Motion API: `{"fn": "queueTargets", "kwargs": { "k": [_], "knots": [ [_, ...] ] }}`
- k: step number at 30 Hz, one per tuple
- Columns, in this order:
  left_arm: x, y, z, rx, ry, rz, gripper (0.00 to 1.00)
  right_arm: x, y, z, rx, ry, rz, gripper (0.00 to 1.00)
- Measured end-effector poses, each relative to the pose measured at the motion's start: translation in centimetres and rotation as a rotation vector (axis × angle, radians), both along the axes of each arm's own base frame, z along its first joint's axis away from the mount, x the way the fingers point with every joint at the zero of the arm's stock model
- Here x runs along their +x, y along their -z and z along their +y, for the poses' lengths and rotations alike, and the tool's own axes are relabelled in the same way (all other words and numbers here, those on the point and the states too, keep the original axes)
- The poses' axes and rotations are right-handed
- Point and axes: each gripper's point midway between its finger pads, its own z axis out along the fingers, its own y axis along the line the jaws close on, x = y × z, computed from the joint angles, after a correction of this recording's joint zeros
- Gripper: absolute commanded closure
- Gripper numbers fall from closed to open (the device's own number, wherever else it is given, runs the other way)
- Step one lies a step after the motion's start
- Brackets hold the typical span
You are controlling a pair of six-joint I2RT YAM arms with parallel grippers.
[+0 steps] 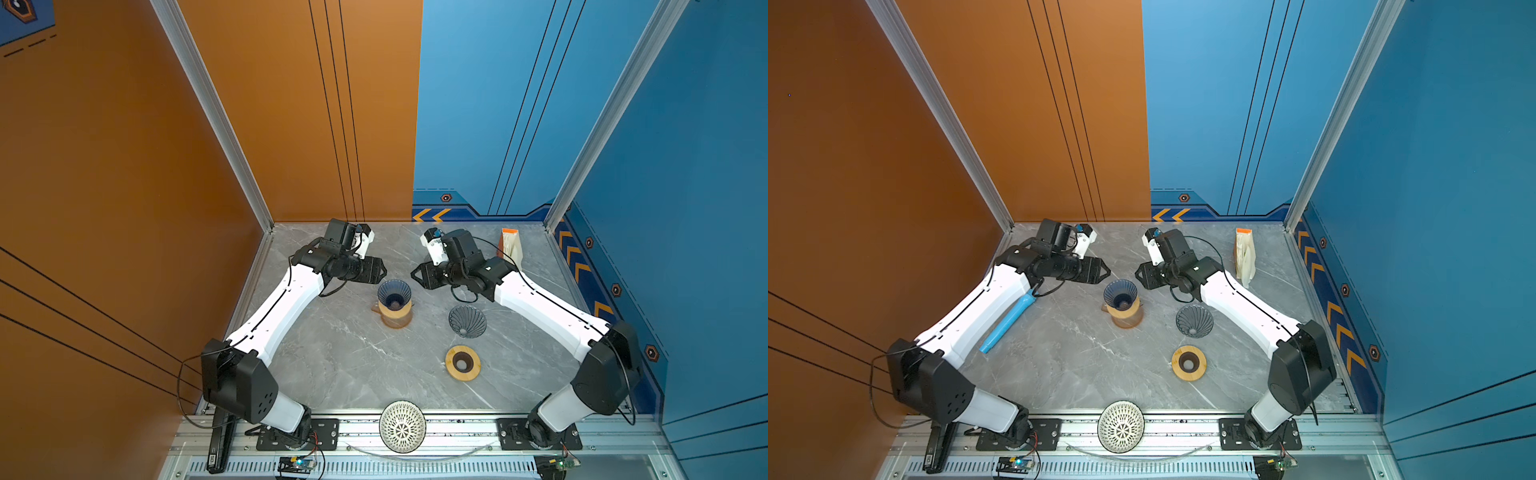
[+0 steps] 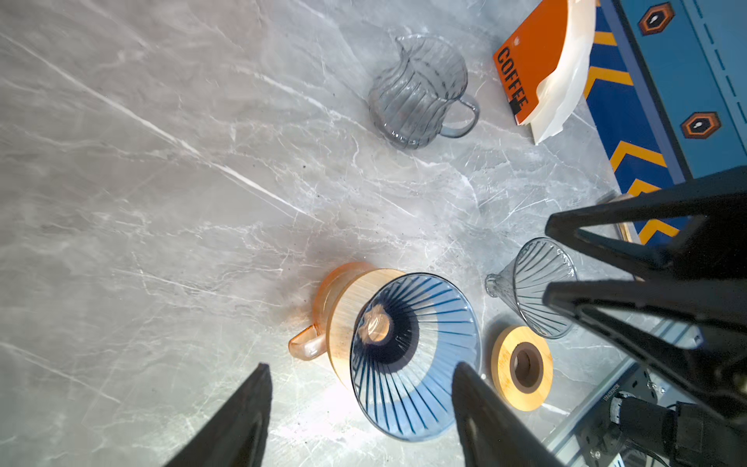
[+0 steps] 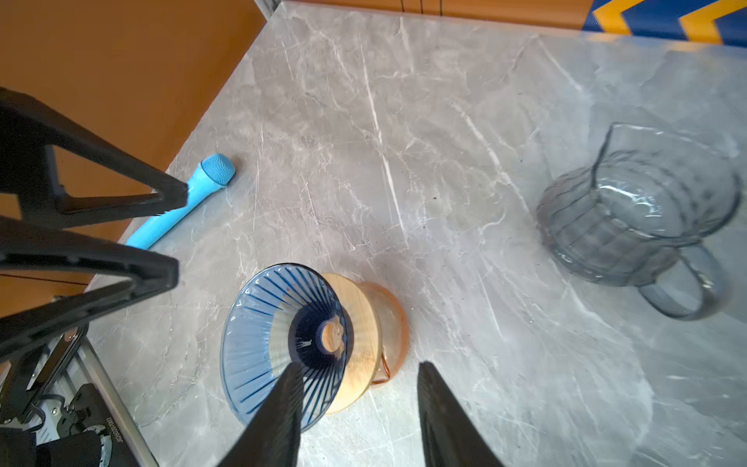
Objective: Place the coffee filter in the dripper
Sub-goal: 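Move the right gripper to the COFFEE filter box while the left withdraws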
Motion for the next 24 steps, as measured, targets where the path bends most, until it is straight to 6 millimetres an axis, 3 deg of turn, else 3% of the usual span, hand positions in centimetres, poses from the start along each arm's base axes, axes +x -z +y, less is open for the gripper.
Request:
{"fn": "queueTargets", "kwargs": {
  "k": [5,8,14,17,24],
  "knots": [
    [-0.4,-4.0,0.6,-0.035,-0.02,-0.158,0.16,1.3,-2.0,-5.6,-0.043,0.136,-0.083,0.55],
    [-1.1,-4.7,0.8,-0.05,-0.022,-0.211,0.12,1.7,-2.1,-9.3,-0.094,0.22,-0.112,0.54],
    [-2.3,-3.8,1.6,-0.048,-0.044,-0.246,0.01,2.4,-0.5,-16.6,-0.177,0.391,-0.093,0.55],
    [-2.8,-3.2,2.1,-0.041,-0.057,-0.26,0.02,2.8,0.5,-20.4,-0.211,0.492,-0.067,0.55],
    [-3.5,-2.5,3.5,-0.023,-0.095,-0.272,0.02,3.3,2.5,-26.3,-0.247,0.643,-0.003,0.62]
  ]
}}
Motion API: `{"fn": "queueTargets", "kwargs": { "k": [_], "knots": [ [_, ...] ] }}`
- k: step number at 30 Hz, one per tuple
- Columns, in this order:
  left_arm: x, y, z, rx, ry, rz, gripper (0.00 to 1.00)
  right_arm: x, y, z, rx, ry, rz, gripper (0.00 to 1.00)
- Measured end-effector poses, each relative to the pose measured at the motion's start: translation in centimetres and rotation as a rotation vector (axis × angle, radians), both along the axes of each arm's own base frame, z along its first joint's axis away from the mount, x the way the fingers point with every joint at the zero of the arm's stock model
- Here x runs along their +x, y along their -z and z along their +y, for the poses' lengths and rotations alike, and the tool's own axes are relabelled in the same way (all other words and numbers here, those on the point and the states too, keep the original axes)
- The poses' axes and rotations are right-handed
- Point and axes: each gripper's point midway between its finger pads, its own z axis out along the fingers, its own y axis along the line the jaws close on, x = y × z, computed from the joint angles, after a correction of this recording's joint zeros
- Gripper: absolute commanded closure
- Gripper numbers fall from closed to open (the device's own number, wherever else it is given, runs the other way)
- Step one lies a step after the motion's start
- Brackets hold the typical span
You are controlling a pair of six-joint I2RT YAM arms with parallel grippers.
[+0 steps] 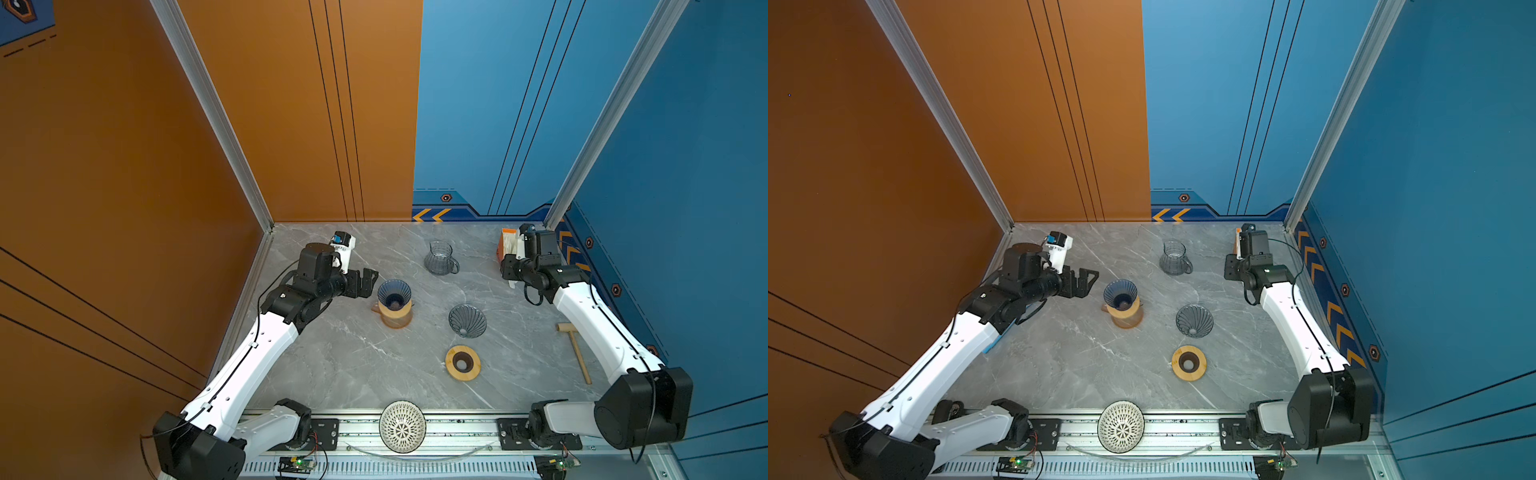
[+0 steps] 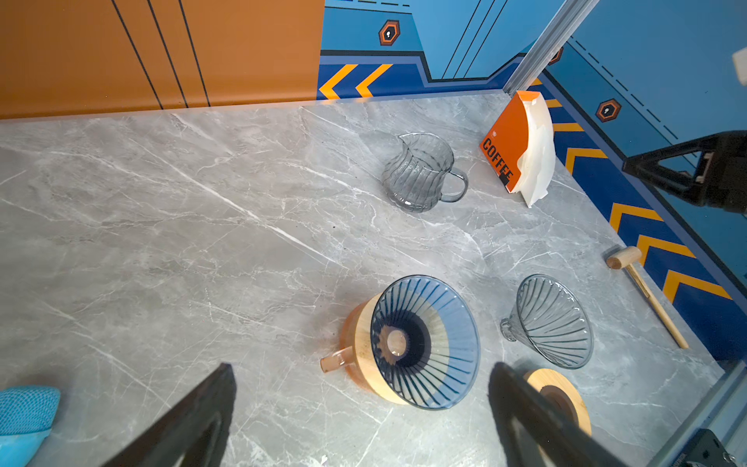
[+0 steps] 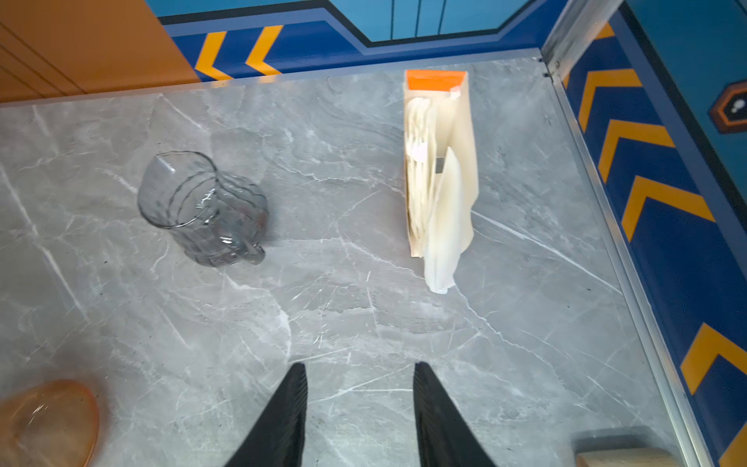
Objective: Place the coffee filter in the dripper
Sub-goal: 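Move the right gripper to the COFFEE filter box while the left withdraws, then pinch the edge of a white paper filter in the box with the right gripper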
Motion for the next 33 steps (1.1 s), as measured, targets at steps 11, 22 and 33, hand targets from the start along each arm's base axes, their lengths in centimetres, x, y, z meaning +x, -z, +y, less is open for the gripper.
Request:
{"fn": "queueTargets", "kwargs": {
  "k": [11,22,33],
  "knots": [
    [0.5,0.4,1.6,0.002,-0.053,0.004,0.02,1.8,7.4,-4.8,0.006,0.128,0.184,0.69],
    [0.9,1.2,1.7,-0.002,-0.06,0.03,0.02,6.3,9.7,-7.6,0.021,0.183,0.204,0.74],
    [1.0,1.3,1.7,-0.014,-0.066,0.043,0.02,8.7,12.2,-7.4,0.06,0.165,0.228,0.83]
  ]
}}
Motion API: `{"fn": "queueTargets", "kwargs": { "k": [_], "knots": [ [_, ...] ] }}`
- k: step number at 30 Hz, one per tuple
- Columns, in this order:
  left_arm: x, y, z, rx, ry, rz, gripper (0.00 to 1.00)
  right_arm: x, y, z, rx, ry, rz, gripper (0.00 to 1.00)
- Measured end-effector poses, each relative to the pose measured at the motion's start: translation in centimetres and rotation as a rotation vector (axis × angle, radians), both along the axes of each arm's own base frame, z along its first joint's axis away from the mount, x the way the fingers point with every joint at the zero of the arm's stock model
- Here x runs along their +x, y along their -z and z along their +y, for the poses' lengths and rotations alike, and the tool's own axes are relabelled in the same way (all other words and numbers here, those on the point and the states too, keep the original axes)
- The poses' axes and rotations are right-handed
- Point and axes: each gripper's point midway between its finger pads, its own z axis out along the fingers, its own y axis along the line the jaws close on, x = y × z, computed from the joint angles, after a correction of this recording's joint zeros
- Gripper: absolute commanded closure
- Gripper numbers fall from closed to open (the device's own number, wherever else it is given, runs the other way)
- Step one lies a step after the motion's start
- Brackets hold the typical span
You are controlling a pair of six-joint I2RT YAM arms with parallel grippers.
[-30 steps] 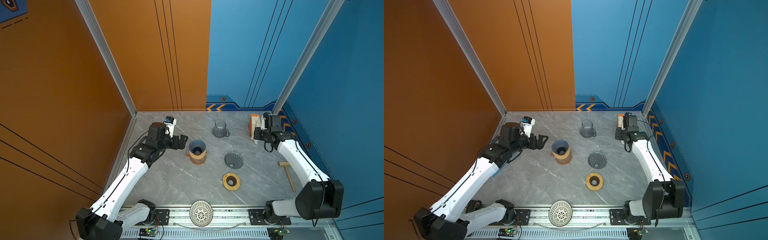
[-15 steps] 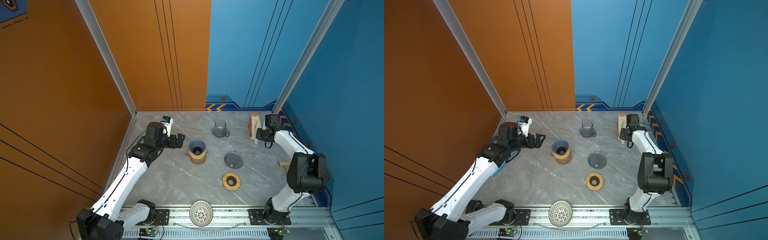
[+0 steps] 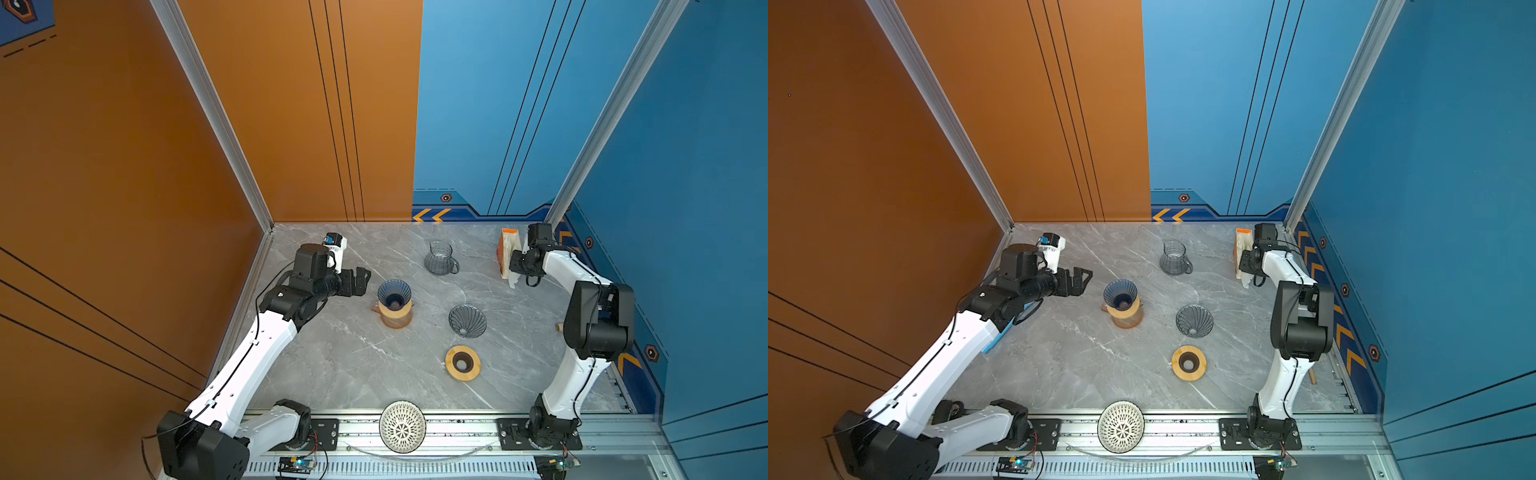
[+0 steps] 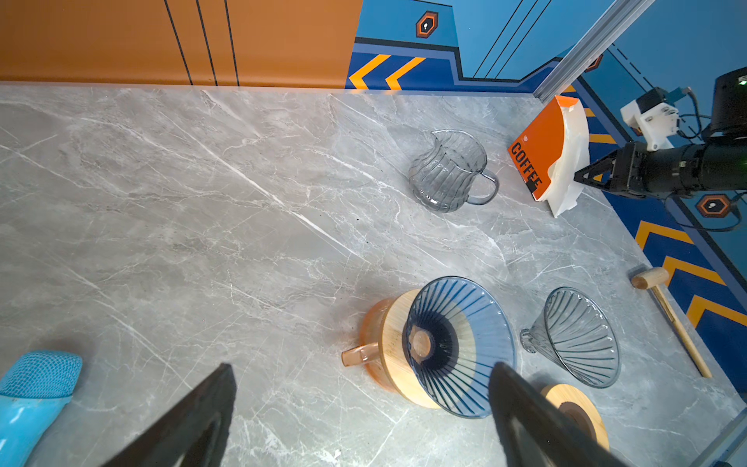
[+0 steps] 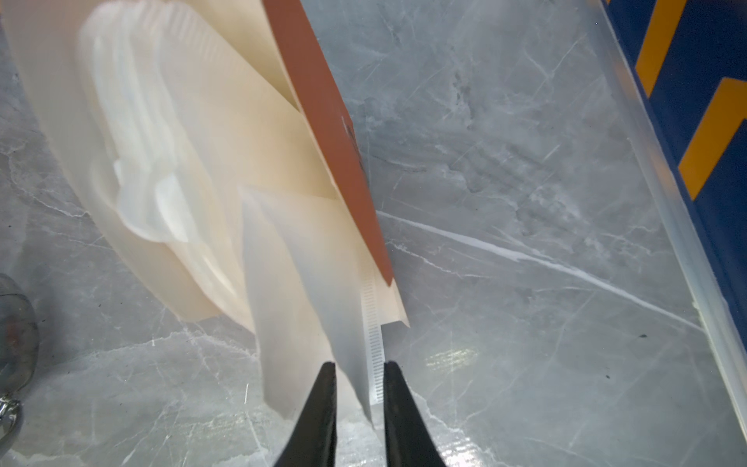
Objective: Place the coffee filter in the dripper
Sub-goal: 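Pinch the edge of a white paper filter in the box with the right gripper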
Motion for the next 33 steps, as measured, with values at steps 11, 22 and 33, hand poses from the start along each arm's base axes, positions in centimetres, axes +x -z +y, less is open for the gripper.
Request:
{"fn": "queueTargets", "kwargs": {
  "k": [11,22,33],
  "knots": [
    [0.0,0.0,0.0,-0.002,-0.001,0.001,0.02,0.5,0.8,-0.1,0.005,0.008,0.005,1.0],
    [0.1,0.2,-0.1,-0.002,0.0,0.007,0.02,0.7,0.3,-0.1,0.002,0.007,-0.011,1.0],
    [0.2,0.6,-0.1,0.0,0.001,0.018,0.02,0.7,-1.5,-0.1,-0.003,0.009,-0.048,0.93]
  ]
}}
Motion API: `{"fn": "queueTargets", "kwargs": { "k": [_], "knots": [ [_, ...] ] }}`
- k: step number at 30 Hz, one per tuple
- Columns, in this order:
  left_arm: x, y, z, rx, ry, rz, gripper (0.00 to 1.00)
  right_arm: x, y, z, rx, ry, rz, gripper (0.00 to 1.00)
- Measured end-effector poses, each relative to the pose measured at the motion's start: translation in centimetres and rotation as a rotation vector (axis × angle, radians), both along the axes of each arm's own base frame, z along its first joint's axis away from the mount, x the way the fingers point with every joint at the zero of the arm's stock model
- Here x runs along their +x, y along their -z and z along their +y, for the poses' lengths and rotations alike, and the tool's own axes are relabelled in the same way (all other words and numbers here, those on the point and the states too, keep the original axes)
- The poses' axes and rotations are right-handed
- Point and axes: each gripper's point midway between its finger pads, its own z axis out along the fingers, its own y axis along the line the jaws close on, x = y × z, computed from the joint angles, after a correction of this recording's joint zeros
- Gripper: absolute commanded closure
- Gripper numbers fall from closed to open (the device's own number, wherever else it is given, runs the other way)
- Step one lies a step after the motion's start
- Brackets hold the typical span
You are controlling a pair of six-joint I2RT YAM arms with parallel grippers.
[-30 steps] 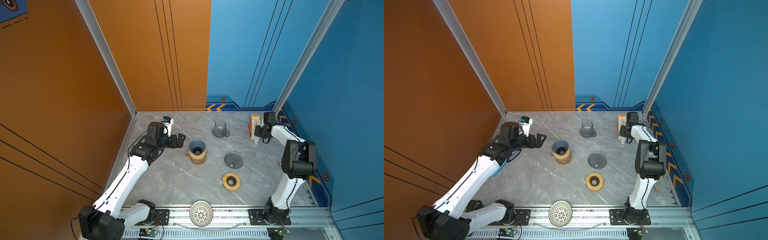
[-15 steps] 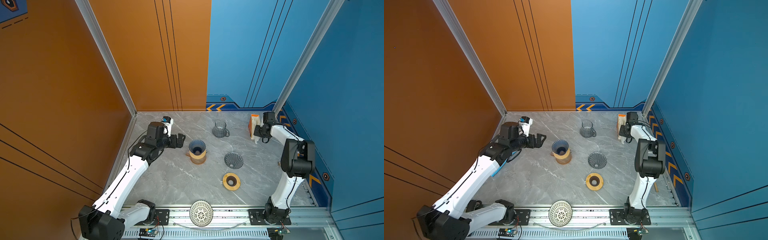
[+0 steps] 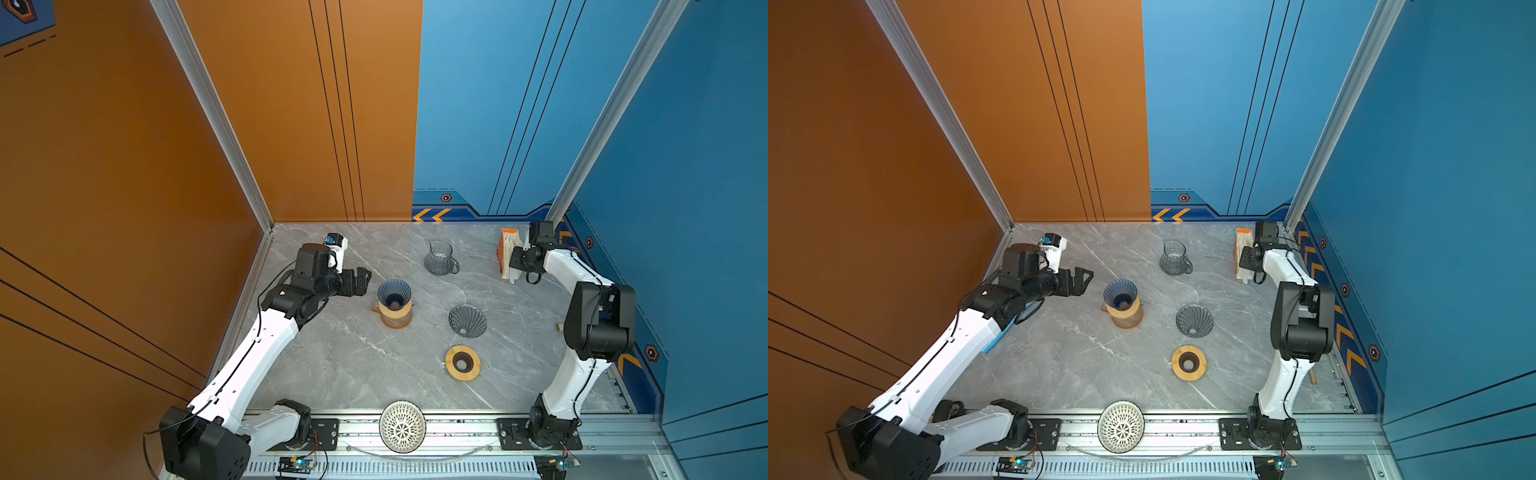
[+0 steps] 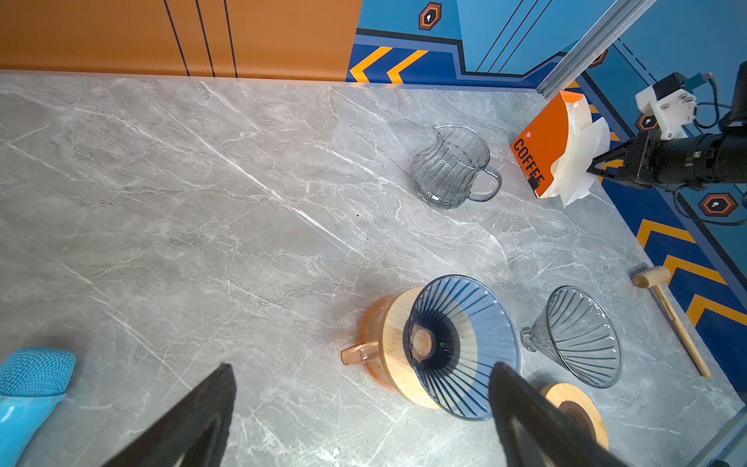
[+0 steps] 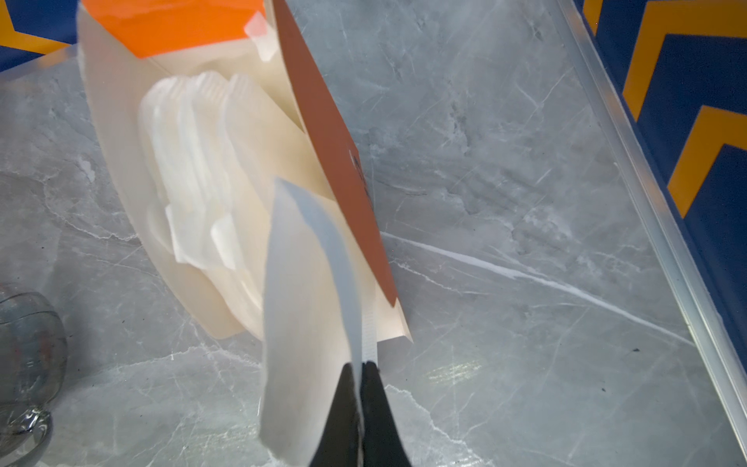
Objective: Place the coffee filter in the dripper
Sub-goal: 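Pinch the edge of a white paper filter in the box with the right gripper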
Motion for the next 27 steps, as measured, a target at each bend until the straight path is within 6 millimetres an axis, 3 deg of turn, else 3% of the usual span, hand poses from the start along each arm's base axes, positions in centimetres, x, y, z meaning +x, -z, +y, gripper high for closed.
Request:
{"fn": "queueTargets", "kwargs": {
  "k": [8,18,21,27],
  "knots": [
    [0.0,0.0,-0.1,-0.002,0.003,0.001,0.02,0.1,0.6,0.0,0.003,0.007,0.007,0.86],
    [0.2,0.8,-0.4,-0.008,0.011,0.03,0.02,-0.1,3.4,-0.2,0.003,0.011,0.067,0.84],
    [0.2,0.9,-0.5,-0.009,0.014,0.034,0.02,0.0,3.3,-0.4,-0.01,0.019,0.066,0.86],
    [0.2,1.0,-0.5,-0.009,0.014,0.038,0.02,0.8,2.4,-0.7,-0.023,0.025,0.036,1.0]
  ]
}}
